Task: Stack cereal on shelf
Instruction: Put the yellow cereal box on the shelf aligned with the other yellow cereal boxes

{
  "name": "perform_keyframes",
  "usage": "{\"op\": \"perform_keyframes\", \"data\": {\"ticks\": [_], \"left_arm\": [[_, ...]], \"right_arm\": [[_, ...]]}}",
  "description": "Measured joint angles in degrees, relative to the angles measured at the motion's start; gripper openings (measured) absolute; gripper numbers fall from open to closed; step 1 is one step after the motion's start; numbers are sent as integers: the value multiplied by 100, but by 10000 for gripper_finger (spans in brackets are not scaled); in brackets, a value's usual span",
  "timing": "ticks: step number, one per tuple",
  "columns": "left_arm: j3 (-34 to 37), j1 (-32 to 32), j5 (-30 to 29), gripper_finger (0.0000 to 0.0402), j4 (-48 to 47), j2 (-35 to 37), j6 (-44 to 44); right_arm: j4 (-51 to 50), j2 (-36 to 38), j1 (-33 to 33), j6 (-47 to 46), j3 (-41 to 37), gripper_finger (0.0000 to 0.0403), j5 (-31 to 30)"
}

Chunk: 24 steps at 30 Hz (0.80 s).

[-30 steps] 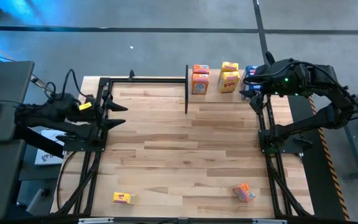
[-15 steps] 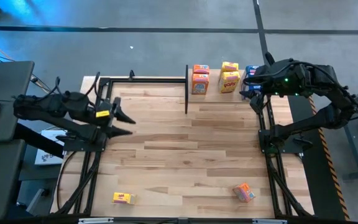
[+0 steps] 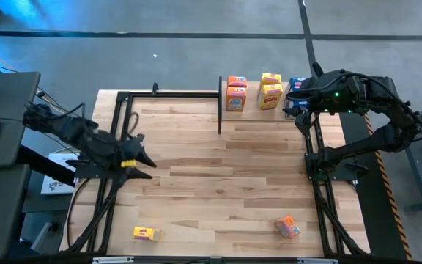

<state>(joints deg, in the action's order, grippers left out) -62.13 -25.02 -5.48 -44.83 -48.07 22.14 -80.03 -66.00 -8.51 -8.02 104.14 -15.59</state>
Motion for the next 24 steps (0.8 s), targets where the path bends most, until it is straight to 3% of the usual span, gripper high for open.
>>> {"op": "perform_keyframes", "data": {"ticks": [15,24], "left_arm": [[0,-1372,-109,186,-645,-902,2146],[0,-1641,13,186,-615,-1390,2875]], "right_arm": [[13,-2,0,-236,0,252,-2],[14,-2,1,-500,0,252,-5]]}}
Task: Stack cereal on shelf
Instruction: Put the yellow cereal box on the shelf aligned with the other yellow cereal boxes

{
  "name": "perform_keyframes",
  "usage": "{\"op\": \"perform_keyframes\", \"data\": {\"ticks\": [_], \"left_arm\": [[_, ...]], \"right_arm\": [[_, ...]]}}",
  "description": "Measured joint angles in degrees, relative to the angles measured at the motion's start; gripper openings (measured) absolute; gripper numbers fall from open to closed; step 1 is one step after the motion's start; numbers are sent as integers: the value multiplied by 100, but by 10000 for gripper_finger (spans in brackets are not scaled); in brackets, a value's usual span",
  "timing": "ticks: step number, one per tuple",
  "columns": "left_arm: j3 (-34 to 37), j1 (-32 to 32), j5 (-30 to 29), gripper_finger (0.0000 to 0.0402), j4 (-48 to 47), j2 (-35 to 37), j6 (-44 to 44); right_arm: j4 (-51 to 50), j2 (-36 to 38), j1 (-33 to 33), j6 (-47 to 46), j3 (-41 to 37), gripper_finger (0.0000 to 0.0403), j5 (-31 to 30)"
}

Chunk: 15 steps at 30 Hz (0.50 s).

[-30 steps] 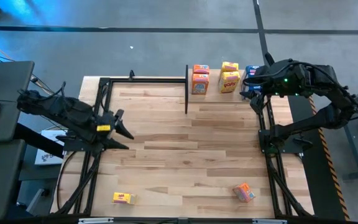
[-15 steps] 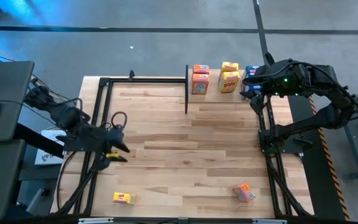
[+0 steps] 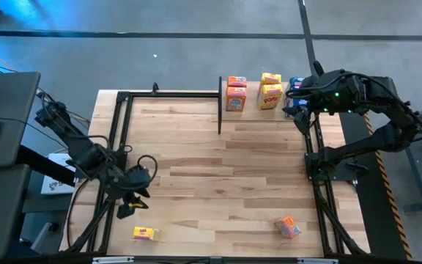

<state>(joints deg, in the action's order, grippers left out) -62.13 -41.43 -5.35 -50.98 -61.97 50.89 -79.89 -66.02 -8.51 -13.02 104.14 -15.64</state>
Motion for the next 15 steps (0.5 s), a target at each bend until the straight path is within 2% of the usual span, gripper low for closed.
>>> {"op": "perform_keyframes", "data": {"ticks": [6,15], "left_arm": [[0,-20,123,186,9,-287,300],[0,-257,-34,186,-2,-518,499]], "right_arm": [[1,0,-1,-2,0,252,-2],[2,-2,-1,-2,0,252,-20]]}}
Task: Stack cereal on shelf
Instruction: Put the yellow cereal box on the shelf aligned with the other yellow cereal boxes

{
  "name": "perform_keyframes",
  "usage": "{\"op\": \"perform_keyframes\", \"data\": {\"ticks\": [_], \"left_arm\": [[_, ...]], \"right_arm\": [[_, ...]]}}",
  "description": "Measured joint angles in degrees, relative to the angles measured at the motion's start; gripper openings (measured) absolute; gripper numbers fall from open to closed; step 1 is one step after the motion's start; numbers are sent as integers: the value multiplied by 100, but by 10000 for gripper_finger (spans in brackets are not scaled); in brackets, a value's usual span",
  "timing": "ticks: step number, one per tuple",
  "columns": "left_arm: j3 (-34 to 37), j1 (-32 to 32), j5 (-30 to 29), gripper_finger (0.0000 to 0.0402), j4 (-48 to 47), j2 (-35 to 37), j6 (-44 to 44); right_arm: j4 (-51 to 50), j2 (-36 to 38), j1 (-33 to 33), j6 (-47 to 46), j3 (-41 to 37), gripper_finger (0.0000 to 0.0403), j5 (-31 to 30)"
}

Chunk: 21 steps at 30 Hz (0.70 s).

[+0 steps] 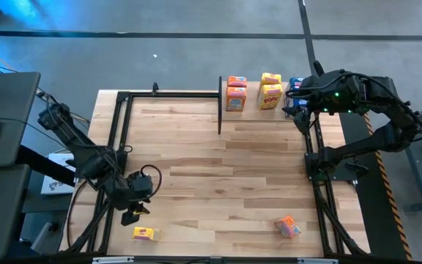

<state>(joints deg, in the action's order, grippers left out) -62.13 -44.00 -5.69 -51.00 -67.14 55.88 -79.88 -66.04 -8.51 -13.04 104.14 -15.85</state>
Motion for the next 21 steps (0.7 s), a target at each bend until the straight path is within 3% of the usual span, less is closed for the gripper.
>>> {"op": "perform_keyframes", "data": {"ticks": [15,21], "left_arm": [[0,-105,168,186,292,-80,141],[0,-105,309,211,422,-80,243]], "right_arm": [[0,0,1,-151,0,252,-6],[-2,0,0,-151,0,252,-5]]}}
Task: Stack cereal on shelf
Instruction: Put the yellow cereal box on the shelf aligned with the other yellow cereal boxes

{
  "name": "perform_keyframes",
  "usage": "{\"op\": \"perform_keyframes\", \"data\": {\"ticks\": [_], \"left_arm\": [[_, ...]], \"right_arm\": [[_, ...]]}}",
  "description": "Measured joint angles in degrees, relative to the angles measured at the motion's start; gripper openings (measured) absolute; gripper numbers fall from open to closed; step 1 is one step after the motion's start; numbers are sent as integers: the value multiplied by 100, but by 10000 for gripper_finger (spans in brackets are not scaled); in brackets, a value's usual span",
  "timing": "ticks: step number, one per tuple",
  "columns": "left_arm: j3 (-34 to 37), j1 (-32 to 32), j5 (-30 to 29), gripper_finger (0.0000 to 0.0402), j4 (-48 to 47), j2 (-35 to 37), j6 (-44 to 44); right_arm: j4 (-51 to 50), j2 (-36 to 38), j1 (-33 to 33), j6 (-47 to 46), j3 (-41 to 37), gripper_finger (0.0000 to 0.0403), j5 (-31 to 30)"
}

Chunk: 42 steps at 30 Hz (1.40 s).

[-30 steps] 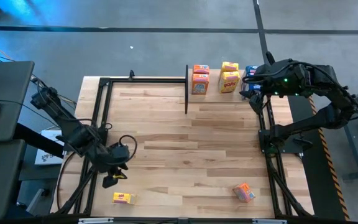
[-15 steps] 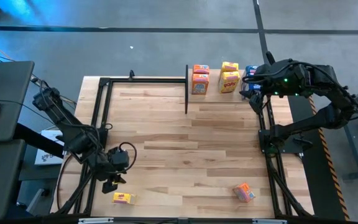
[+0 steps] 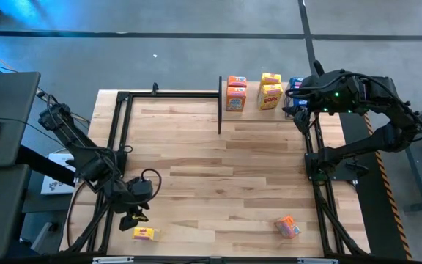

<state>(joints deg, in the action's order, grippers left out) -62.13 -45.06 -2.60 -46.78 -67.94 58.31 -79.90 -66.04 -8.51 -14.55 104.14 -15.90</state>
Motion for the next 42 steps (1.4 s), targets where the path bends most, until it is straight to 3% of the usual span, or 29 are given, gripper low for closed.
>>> {"op": "perform_keyframes", "data": {"ticks": [9,20,28,42], "left_arm": [[0,-3,-62,249,0,0,170],[0,-472,-324,250,94,-47,758],[0,-881,-394,250,682,-468,715],[0,-1172,-265,244,503,-1090,703]], "right_arm": [[0,0,1,0,0,252,0],[0,0,0,-66,0,252,0],[2,0,0,-67,0,252,-13],[7,0,0,-354,0,252,-17]]}}
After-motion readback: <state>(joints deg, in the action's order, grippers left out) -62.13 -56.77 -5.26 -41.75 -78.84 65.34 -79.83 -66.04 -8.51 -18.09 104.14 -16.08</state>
